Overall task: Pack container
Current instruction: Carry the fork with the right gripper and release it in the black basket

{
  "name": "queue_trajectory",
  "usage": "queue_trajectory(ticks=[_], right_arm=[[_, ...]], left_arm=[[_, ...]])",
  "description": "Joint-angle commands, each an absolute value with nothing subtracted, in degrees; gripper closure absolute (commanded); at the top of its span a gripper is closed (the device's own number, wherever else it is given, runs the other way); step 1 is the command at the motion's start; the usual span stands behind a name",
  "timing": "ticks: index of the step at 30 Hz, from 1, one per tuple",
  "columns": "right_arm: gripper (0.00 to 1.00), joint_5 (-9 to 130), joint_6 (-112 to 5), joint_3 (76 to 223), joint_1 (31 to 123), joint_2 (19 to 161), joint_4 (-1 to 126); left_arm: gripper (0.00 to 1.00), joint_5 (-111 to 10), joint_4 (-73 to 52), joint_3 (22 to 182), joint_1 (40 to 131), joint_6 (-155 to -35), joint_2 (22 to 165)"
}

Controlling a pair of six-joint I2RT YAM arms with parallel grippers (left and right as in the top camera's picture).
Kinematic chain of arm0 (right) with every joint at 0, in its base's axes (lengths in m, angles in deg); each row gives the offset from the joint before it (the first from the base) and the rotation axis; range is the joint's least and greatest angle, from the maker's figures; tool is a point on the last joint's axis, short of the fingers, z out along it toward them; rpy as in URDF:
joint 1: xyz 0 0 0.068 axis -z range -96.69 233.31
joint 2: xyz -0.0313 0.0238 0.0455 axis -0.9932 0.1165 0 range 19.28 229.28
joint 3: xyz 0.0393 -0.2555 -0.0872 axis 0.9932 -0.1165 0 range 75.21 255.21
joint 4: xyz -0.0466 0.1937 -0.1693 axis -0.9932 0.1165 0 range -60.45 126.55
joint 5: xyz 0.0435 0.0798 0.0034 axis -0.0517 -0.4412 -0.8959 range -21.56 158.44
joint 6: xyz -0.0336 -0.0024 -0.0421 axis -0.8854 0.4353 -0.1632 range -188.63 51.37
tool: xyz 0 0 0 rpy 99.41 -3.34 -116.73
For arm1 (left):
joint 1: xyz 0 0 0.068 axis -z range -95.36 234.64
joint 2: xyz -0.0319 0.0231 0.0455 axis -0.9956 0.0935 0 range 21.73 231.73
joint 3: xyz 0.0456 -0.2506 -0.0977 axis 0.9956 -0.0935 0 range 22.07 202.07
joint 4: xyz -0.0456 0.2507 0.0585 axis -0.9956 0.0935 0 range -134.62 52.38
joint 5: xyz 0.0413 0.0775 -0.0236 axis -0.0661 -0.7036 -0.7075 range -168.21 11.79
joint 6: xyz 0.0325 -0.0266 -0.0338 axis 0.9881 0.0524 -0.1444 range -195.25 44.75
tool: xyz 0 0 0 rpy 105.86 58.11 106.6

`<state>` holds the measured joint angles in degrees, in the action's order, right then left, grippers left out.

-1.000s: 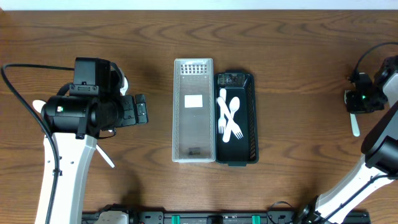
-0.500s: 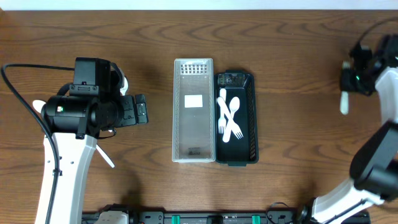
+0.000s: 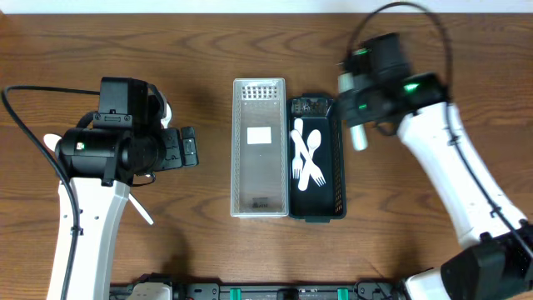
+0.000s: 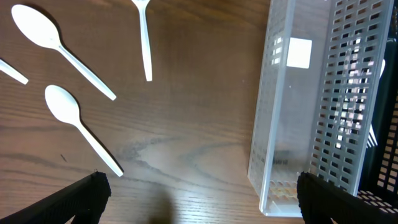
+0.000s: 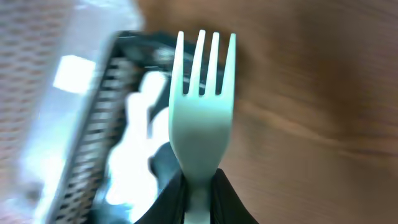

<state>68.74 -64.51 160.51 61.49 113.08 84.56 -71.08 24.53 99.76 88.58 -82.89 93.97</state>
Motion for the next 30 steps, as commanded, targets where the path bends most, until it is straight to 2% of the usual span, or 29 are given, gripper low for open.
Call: queue_trajectory(ticks=[1, 8, 14, 16, 18, 19, 24, 26, 29, 30], right_arm=[[0.99, 72.9, -56.8, 160.7, 56.2, 113.2, 84.6], [0.99, 76.4, -41.8, 160.5, 51.0, 118.9, 89.6], [0.99, 76.3, -40.4, 160.5, 49.5, 123.8, 90.4], [0.93, 75.5, -40.4, 160.5, 48.9, 125.3, 90.7], [0.81, 74.8, -40.4, 160.5, 48.5, 126.4, 90.8], [0.78, 74.4, -40.4, 160.5, 48.3, 126.8, 90.7], [0.77, 74.2, -40.8, 160.5, 48.2, 126.9, 89.5], [0.7, 74.2, -42.2, 160.6, 48.2, 126.7, 88.7], [0.66, 75.2, -44.1, 161.0, 48.8, 125.8, 88.3], [0.56, 76.9, -44.7, 161.6, 49.2, 125.3, 88.3]], left_arm=[[0.03, -71.5, 25.1, 100.7, 88.4, -82.4, 93.5], [0.02, -71.5, 25.2, 100.7, 88.4, -82.4, 93.5], [0.02, -71.5, 25.2, 100.7, 88.4, -82.4, 93.5], [0.02, -71.5, 25.2, 100.7, 88.4, -82.4, 93.5], [0.02, -71.5, 25.2, 100.7, 88.4, -82.4, 93.5], [0.02, -71.5, 25.2, 100.7, 88.4, -82.4, 93.5], [0.02, -71.5, 25.2, 100.7, 88.4, -82.4, 93.5], [0.02, -71.5, 25.2, 100.7, 88.4, -82.4, 93.5], [0.02, -71.5, 26.4, 100.7, 88.4, -82.3, 93.5], [0.02, -71.5, 26.6, 100.7, 88.4, -82.3, 93.5]])
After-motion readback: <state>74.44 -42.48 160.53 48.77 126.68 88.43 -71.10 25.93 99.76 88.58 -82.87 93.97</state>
